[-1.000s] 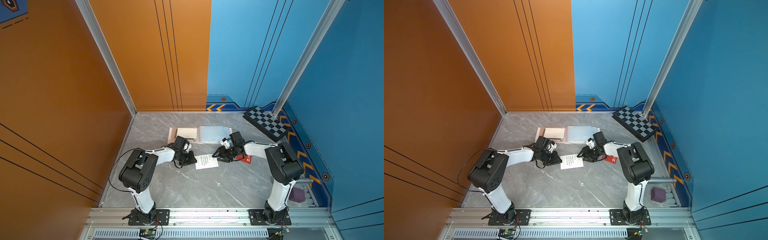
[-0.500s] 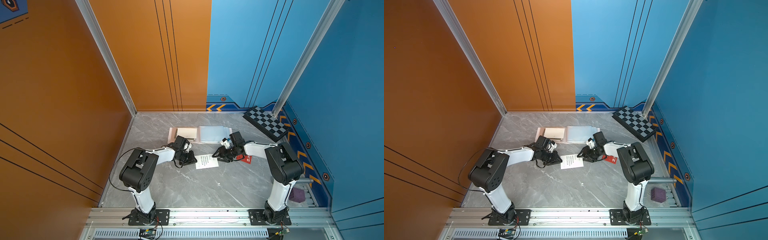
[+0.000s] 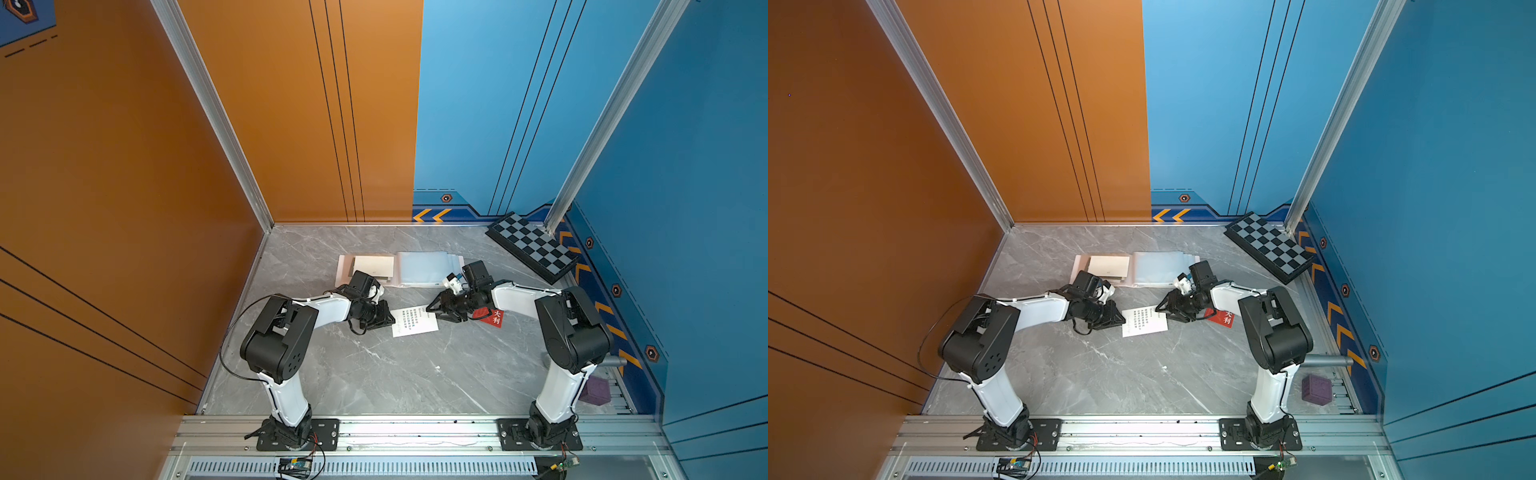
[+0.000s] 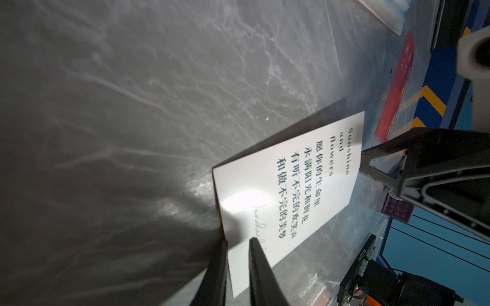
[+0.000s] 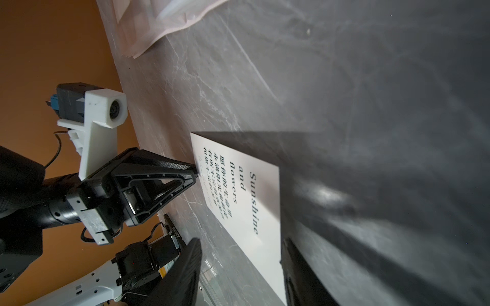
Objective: Place the photos into the photo albums
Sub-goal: Pick up the photo at the center of the board.
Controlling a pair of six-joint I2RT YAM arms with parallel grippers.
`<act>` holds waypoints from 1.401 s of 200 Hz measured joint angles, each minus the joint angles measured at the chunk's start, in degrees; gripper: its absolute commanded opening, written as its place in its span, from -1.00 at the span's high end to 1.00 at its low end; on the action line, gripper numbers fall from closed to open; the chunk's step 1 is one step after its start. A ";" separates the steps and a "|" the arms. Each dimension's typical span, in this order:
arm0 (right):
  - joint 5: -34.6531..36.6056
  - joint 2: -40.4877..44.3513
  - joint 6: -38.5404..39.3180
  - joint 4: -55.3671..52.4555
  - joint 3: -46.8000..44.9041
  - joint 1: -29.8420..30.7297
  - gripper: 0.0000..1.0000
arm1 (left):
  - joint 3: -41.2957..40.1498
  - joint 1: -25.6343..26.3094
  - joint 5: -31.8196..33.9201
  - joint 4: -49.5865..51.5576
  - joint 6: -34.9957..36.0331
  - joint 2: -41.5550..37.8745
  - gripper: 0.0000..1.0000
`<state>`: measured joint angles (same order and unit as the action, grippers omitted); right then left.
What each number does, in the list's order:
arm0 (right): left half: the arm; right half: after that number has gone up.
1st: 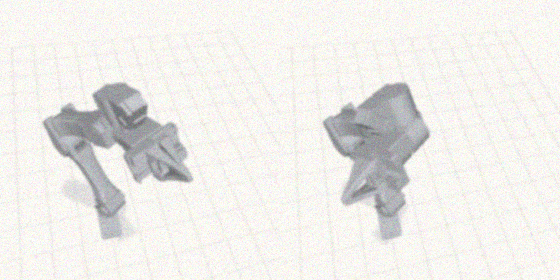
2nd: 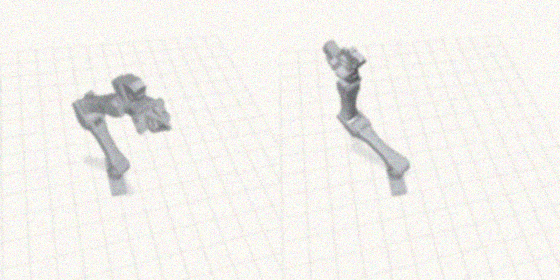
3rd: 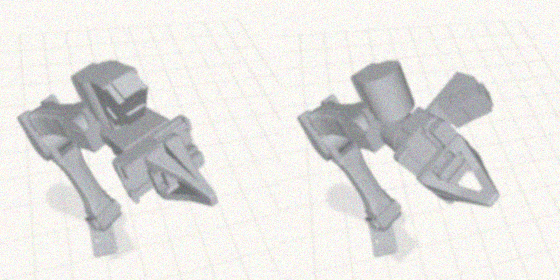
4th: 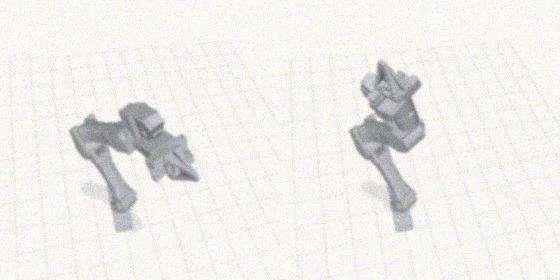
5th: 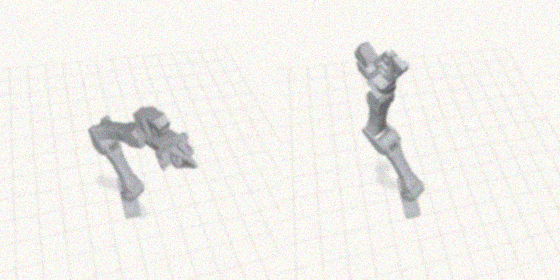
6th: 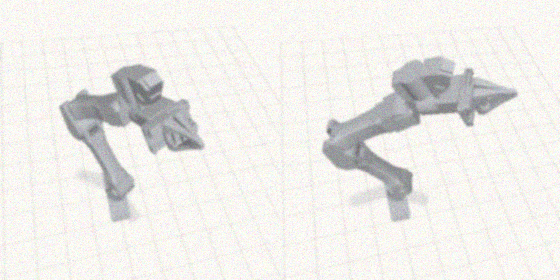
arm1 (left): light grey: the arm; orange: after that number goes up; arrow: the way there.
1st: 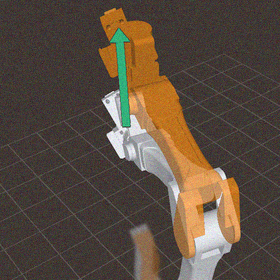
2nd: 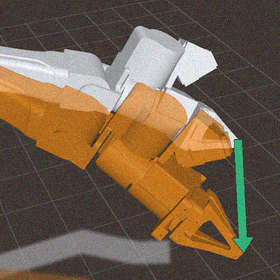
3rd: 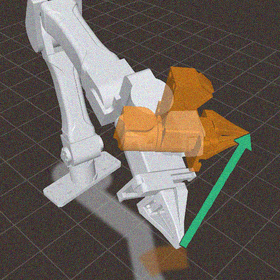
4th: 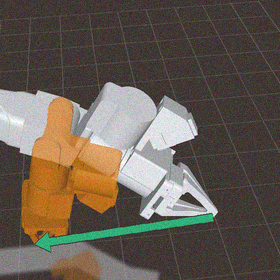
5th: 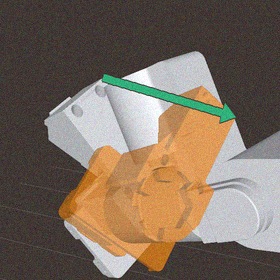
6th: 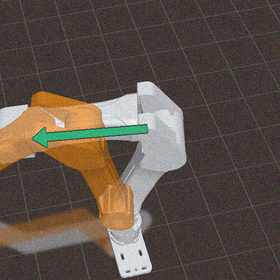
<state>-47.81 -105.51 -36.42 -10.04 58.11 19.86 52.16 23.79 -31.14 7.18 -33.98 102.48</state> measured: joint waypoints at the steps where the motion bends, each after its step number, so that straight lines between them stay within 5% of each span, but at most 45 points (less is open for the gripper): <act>1: -0.04 0.02 0.00 -0.02 0.02 0.00 0.00 | 0.00 -0.02 -0.02 -0.02 0.00 0.02 0.64; 100: -8.81 2.58 1.14 -0.46 2.54 0.70 0.22 | 0.15 -0.17 -2.16 -3.23 -0.22 1.49 0.64; 186: -8.76 2.58 5.18 -5.07 3.80 -0.24 1.00 | 0.15 -0.68 -2.38 -3.23 -0.39 1.49 0.64; 280: -8.04 2.58 5.60 -7.30 7.04 -0.63 1.00 | 0.17 -3.50 -2.19 -2.23 -0.35 1.03 0.64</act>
<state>-55.86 -102.94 -30.83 -17.34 65.14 19.22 52.34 20.29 -33.32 4.95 -34.33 103.50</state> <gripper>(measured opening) 0.047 0.181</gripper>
